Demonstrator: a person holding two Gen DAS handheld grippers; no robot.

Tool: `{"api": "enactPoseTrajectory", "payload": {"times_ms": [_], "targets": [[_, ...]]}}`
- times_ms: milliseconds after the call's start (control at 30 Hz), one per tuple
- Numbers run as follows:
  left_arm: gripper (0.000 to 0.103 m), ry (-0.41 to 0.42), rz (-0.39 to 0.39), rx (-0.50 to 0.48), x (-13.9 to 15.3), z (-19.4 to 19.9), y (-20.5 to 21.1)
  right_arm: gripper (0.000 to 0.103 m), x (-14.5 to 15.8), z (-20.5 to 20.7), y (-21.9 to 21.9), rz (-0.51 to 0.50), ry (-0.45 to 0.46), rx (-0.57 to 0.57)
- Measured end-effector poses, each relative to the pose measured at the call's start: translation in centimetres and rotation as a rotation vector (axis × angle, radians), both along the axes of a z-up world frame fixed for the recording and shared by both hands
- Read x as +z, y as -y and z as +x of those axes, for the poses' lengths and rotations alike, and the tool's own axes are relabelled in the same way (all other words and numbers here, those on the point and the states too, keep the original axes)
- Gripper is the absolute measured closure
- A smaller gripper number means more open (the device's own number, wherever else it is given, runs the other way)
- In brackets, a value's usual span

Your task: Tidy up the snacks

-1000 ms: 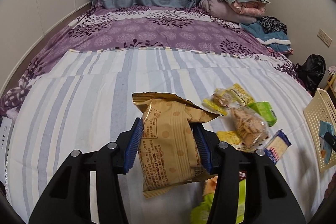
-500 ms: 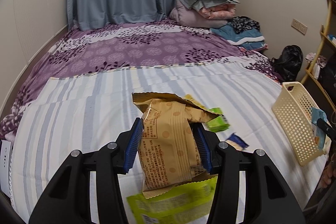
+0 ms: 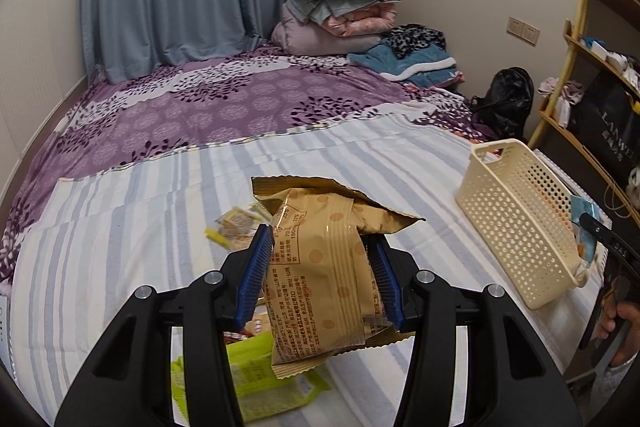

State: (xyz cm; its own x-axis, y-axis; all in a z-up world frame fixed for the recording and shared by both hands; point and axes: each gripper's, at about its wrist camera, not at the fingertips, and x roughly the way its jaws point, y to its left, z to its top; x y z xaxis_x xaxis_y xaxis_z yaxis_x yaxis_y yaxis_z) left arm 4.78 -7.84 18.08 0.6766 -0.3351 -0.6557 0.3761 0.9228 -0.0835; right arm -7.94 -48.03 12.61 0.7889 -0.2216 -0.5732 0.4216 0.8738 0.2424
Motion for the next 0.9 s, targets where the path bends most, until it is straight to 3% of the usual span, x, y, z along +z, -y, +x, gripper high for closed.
{"api": "enactPoseTrajectory", "payload": {"times_ms": [233,367,900], "targets": [[0.052,0.018,0.014,-0.068,1.0,-1.0,3.8,0.045,-0.7,-0.6,1.7,0.009,0.005,-0.020],[0.052,0.021,0.018,-0.104,1.2,-1.5,6.0,0.029,-0.5,-1.3,2.4,0.005,0.028,-0.043],[0.052,0.054,0.018,-0.225,2.3,-2.7,13.4,0.027,-0.6,-3.7,4.7,-0.009,0.042,-0.093]]}}
